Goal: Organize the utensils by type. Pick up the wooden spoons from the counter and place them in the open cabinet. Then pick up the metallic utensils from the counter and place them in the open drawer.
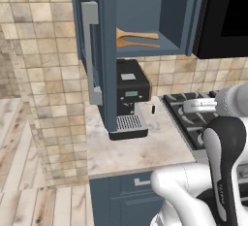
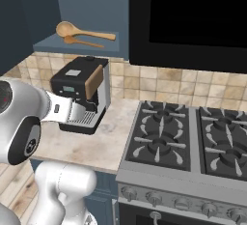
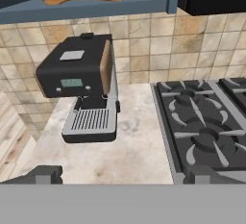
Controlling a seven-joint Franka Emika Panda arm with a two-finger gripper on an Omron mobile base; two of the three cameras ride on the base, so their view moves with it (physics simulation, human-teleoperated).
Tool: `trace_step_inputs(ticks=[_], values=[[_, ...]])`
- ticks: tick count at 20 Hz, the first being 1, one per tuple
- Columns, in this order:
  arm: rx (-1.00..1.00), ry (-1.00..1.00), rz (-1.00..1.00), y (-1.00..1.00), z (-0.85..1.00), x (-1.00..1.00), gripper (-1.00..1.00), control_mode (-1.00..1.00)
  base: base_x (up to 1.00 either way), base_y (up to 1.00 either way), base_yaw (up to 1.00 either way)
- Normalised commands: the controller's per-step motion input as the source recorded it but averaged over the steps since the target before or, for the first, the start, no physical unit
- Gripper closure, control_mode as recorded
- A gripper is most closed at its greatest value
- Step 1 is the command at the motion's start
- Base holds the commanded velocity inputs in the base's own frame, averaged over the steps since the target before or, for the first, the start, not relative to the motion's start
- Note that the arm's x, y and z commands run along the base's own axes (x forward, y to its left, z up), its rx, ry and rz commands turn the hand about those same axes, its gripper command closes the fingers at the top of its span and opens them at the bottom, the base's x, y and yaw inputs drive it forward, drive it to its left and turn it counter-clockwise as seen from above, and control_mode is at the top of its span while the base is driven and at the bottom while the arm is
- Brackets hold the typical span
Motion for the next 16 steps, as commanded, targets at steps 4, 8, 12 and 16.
trace_step_inputs(ticks=[4, 8, 12, 16], values=[[0.0, 0.0, 0.0, 0.0, 0.0, 0.0, -1.0, -1.0, 0.0, 0.0, 0.0], [0.0, 0.0, 0.0, 0.0, 0.0, 0.0, -1.0, -1.0, 0.0, 0.0, 0.0], [0.0, 0.0, 0.0, 0.0, 0.0, 0.0, -1.0, -1.0, 0.0, 0.0, 0.0], [0.0, 0.01, 0.0, 0.0, -0.04, -0.11, -1.0, -1.0, 0.0, 0.0, 0.0]])
